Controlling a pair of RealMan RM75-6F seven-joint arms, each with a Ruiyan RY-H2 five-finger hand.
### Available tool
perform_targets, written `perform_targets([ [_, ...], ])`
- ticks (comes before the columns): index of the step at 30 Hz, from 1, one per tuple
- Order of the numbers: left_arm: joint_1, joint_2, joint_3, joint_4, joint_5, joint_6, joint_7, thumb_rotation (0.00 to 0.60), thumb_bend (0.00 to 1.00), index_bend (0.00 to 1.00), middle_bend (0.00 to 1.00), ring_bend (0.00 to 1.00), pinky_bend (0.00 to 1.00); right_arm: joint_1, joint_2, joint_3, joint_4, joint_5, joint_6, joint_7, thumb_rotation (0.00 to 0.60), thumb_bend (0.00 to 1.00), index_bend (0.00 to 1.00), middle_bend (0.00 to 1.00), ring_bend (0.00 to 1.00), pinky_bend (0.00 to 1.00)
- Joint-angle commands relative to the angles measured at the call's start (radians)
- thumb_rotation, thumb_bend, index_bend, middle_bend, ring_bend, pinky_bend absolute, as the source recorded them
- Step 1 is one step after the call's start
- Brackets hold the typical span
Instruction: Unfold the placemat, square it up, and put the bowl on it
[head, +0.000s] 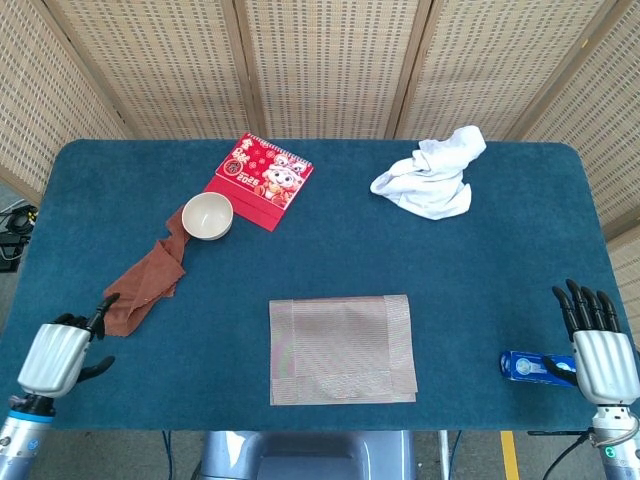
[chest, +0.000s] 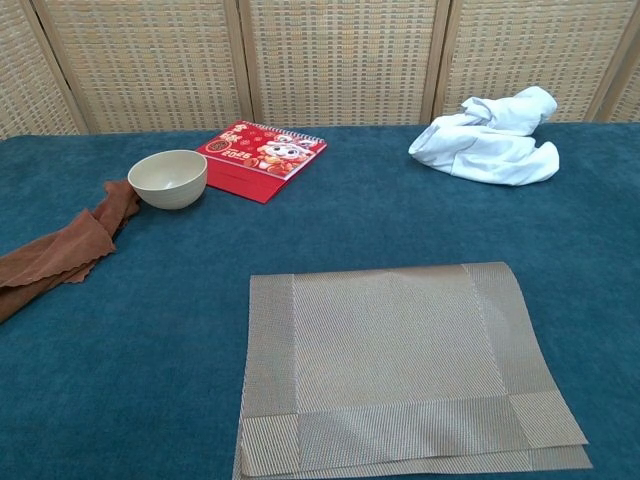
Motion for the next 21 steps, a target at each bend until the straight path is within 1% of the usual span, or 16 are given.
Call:
perform_targets([
  [1, -0.027, -0.048, 0.032, 0.002, 0.043, -0.046, 0.051, 0.600, 0.12, 0.30, 0.85, 0.83, 0.70, 0.000, 0.000, 0.002, 0.001, 0.000, 0.001, 0.004, 0.600, 0.14, 0.04, 0.00, 0.00, 0.00],
  [5, -0.052, -0.074, 0.044, -0.019, 0.053, -0.104, 0.098, 0.600, 0.15, 0.35, 0.87, 0.84, 0.72, -0.001, 0.003, 0.004, 0.000, 0.002, 0.003, 0.013, 0.600, 0.14, 0.04, 0.00, 0.00, 0.00],
  [9, -0.070, -0.102, 0.043, -0.036, 0.047, -0.141, 0.141, 0.600, 0.16, 0.36, 0.87, 0.84, 0.72, -0.002, 0.007, 0.007, -0.001, 0.005, 0.004, 0.026, 0.600, 0.14, 0.04, 0.00, 0.00, 0.00],
  [12, -0.096, -0.134, 0.041, -0.051, 0.032, -0.199, 0.181, 0.600, 0.22, 0.37, 0.87, 0.84, 0.72, -0.002, 0.010, 0.009, 0.000, 0.010, 0.002, 0.037, 0.600, 0.14, 0.04, 0.00, 0.00, 0.00],
  [14, -0.104, -0.147, 0.040, -0.058, 0.025, -0.218, 0.199, 0.600, 0.27, 0.37, 0.87, 0.84, 0.72, -0.002, 0.011, 0.010, 0.001, 0.011, 0.002, 0.041, 0.600, 0.14, 0.04, 0.00, 0.00, 0.00],
  [19, -0.129, -0.186, 0.041, -0.078, 0.007, -0.271, 0.242, 0.600, 0.33, 0.38, 0.87, 0.85, 0.72, -0.003, 0.015, 0.014, 0.001, 0.015, 0.005, 0.054, 0.600, 0.14, 0.04, 0.00, 0.00, 0.00],
  [21, -0.147, -0.220, 0.040, -0.079, -0.003, -0.308, 0.273, 0.600, 0.34, 0.39, 0.87, 0.85, 0.72, -0.004, 0.017, 0.018, 0.003, 0.022, 0.006, 0.065, 0.600, 0.14, 0.04, 0.00, 0.00, 0.00],
])
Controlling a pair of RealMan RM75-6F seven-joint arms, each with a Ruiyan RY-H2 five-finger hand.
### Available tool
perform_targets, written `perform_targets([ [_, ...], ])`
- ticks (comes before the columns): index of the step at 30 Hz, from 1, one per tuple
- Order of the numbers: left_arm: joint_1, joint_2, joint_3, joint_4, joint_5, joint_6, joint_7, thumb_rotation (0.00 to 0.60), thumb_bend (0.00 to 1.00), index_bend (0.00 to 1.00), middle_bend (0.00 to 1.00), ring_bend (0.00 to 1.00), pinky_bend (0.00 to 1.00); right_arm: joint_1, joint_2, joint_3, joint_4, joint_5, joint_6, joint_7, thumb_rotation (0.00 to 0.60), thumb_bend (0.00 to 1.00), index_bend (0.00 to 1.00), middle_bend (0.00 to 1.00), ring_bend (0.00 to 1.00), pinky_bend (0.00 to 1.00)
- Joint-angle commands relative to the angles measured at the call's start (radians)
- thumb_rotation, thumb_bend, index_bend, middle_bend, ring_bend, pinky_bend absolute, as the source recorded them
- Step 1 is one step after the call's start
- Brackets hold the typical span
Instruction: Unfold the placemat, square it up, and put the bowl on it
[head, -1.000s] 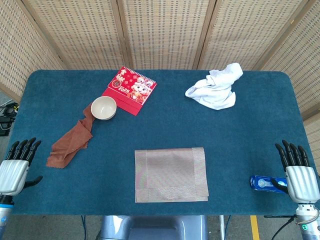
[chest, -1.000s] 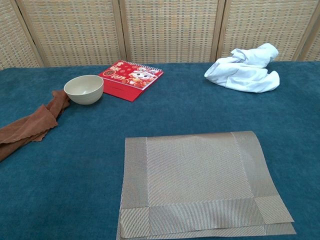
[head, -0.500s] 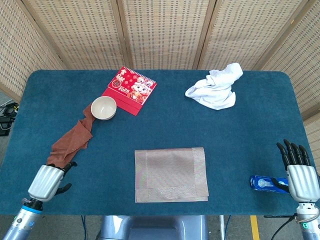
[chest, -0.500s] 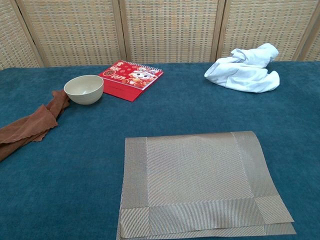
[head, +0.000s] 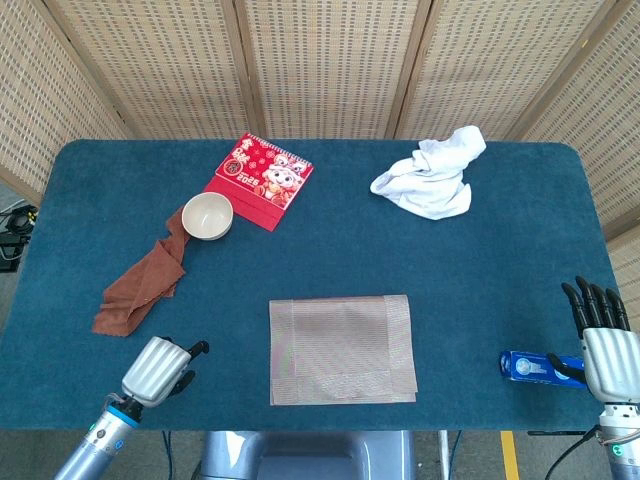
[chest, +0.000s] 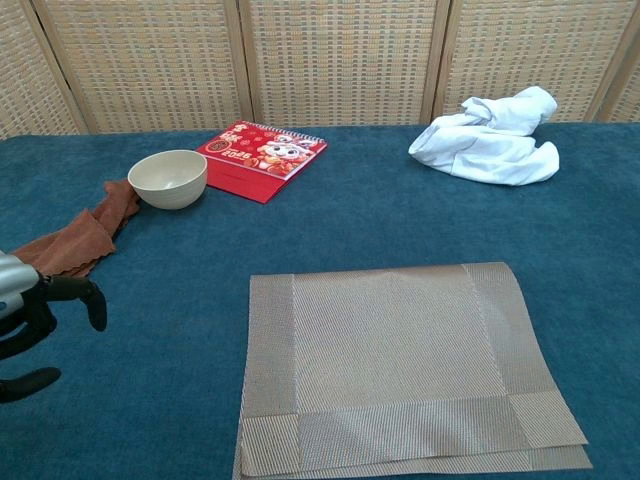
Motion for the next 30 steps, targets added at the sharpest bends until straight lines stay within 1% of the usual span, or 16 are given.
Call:
perform_targets([
  [1, -0.027, -0.052, -0.002, -0.001, -0.018, -0.050, 0.042, 0.600, 0.34, 0.39, 0.87, 0.85, 0.72, -0.001, 0.002, 0.005, 0.003, 0.008, 0.000, 0.012, 0.600, 0.14, 0.04, 0.00, 0.00, 0.00],
  [10, -0.059, -0.180, -0.011, 0.022, -0.065, -0.107, 0.131, 0.600, 0.34, 0.45, 0.87, 0.84, 0.72, -0.003, 0.009, 0.012, 0.007, 0.018, 0.001, 0.043, 0.600, 0.14, 0.04, 0.00, 0.00, 0.00],
  [15, -0.071, -0.233, -0.007, 0.026, -0.083, -0.124, 0.171, 0.600, 0.34, 0.45, 0.87, 0.84, 0.72, -0.003, 0.011, 0.015, 0.007, 0.021, 0.000, 0.052, 0.600, 0.14, 0.04, 0.00, 0.00, 0.00],
  [23, -0.075, -0.288, 0.022, 0.041, -0.094, -0.134, 0.207, 0.600, 0.34, 0.45, 0.87, 0.84, 0.72, -0.004, 0.013, 0.016, 0.006, 0.022, 0.000, 0.059, 0.600, 0.14, 0.04, 0.00, 0.00, 0.00],
  [30, -0.081, -0.328, 0.032, 0.076, -0.095, -0.135, 0.209, 0.600, 0.34, 0.47, 0.87, 0.84, 0.72, -0.003, 0.010, 0.015, 0.008, 0.025, -0.005, 0.059, 0.600, 0.14, 0.04, 0.00, 0.00, 0.00],
])
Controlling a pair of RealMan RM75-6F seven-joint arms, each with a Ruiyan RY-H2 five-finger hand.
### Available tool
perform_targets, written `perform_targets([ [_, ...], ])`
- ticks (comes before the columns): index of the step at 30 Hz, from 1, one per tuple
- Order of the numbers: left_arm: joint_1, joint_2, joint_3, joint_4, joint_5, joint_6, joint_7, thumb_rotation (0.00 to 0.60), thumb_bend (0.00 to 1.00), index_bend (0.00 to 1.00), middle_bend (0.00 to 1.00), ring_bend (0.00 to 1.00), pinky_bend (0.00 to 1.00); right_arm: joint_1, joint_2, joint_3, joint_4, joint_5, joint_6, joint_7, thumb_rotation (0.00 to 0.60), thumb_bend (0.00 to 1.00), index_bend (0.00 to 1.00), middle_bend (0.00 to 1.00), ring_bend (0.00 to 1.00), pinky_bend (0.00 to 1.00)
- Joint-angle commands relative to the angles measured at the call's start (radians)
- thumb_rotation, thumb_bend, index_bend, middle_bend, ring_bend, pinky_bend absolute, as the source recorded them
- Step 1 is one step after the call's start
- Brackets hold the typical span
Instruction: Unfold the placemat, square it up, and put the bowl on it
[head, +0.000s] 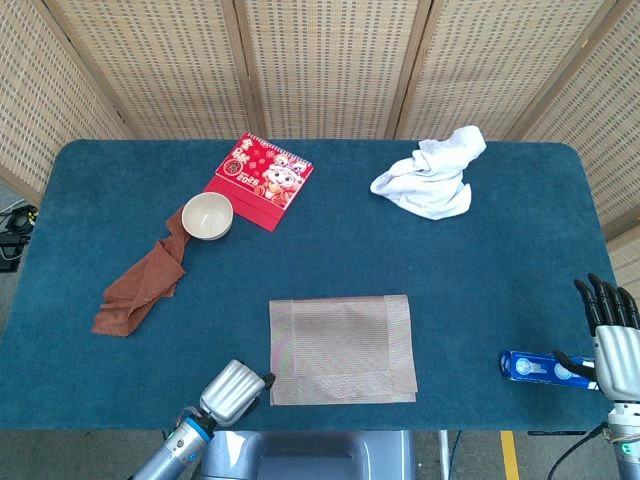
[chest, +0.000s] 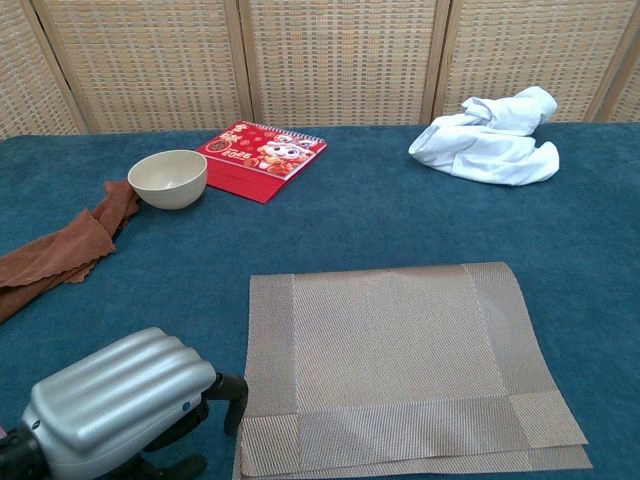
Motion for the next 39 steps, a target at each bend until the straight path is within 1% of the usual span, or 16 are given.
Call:
perform_targets([
  [1, -0.003, -0.012, 0.004, 0.010, 0.001, 0.003, -0.005, 0.600, 0.34, 0.47, 0.87, 0.84, 0.72, 0.000, -0.001, 0.000, 0.001, 0.000, -0.001, 0.000, 0.600, 0.14, 0.04, 0.00, 0.00, 0.00],
  [7, -0.006, -0.034, 0.011, 0.030, 0.008, 0.011, -0.025, 0.600, 0.34, 0.47, 0.87, 0.84, 0.72, 0.001, -0.003, 0.000, 0.003, 0.002, -0.003, 0.001, 0.600, 0.14, 0.04, 0.00, 0.00, 0.00],
  [14, -0.008, -0.054, 0.018, 0.044, 0.019, 0.026, -0.018, 0.600, 0.34, 0.47, 0.87, 0.85, 0.72, 0.001, -0.002, 0.000, 0.003, 0.001, -0.004, 0.010, 0.600, 0.14, 0.04, 0.00, 0.00, 0.00],
  [20, -0.017, -0.070, 0.011, 0.054, 0.014, 0.021, 0.020, 0.600, 0.34, 0.48, 0.87, 0.84, 0.72, 0.001, -0.002, -0.003, 0.000, -0.002, -0.006, 0.012, 0.600, 0.14, 0.04, 0.00, 0.00, 0.00],
  [29, -0.022, -0.094, 0.013, 0.059, -0.009, 0.009, 0.044, 0.600, 0.34, 0.49, 0.87, 0.84, 0.72, -0.001, 0.001, -0.001, -0.002, -0.002, -0.002, 0.023, 0.600, 0.14, 0.04, 0.00, 0.00, 0.00],
  [39, -0.021, -0.124, 0.020, 0.080, 0.003, 0.030, 0.055, 0.600, 0.34, 0.50, 0.87, 0.84, 0.72, 0.001, 0.002, -0.005, -0.004, -0.005, -0.009, 0.030, 0.600, 0.14, 0.04, 0.00, 0.00, 0.00],
])
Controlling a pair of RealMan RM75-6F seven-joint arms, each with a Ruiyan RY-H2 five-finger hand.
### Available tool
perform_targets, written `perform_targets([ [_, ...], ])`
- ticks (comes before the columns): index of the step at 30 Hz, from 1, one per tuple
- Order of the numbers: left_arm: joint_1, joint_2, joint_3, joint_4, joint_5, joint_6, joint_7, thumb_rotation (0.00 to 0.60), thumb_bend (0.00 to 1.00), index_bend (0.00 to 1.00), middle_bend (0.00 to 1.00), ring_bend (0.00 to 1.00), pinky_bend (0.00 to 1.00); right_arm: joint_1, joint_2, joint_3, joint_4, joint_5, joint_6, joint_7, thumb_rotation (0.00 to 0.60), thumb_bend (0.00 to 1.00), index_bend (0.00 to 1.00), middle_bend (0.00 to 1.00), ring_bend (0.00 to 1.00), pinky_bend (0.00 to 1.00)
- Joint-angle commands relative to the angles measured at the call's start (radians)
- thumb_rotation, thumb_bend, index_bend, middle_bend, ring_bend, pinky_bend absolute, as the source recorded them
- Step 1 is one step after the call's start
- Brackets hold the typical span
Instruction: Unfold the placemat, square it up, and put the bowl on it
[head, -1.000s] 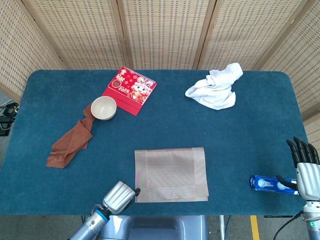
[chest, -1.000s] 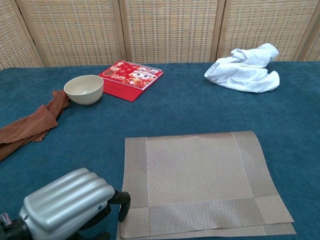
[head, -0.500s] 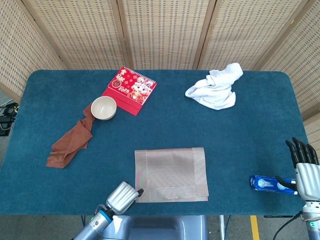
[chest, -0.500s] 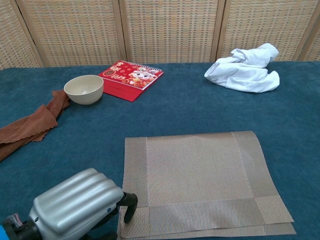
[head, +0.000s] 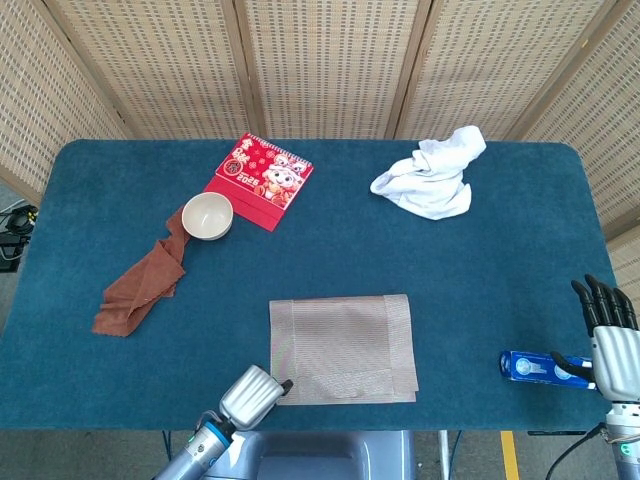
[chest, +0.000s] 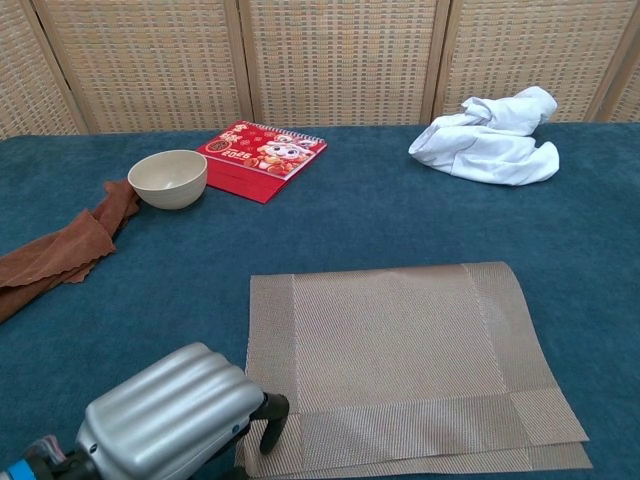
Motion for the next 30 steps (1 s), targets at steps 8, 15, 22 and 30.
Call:
perform_targets([
  [8, -0.002, -0.018, -0.002, 0.010, -0.004, 0.005, 0.020, 0.600, 0.38, 0.50, 0.87, 0.84, 0.72, 0.001, -0.001, -0.002, -0.002, 0.001, -0.003, -0.002, 0.600, 0.14, 0.04, 0.00, 0.00, 0.00],
  [15, -0.009, -0.032, -0.012, 0.023, -0.021, -0.004, 0.053, 0.600, 0.40, 0.49, 0.87, 0.85, 0.72, 0.001, 0.001, -0.002, -0.004, 0.001, -0.004, 0.004, 0.600, 0.14, 0.04, 0.00, 0.00, 0.00],
  [22, -0.011, -0.054, -0.018, 0.039, -0.034, -0.005, 0.065, 0.600, 0.40, 0.51, 0.87, 0.84, 0.72, 0.001, 0.003, -0.002, -0.005, 0.000, -0.006, 0.014, 0.600, 0.14, 0.04, 0.00, 0.00, 0.00],
  [30, -0.010, -0.060, -0.010, 0.045, -0.030, 0.007, 0.065, 0.600, 0.49, 0.63, 0.87, 0.84, 0.72, 0.000, 0.007, -0.002, -0.007, -0.002, -0.004, 0.022, 0.600, 0.14, 0.04, 0.00, 0.00, 0.00],
])
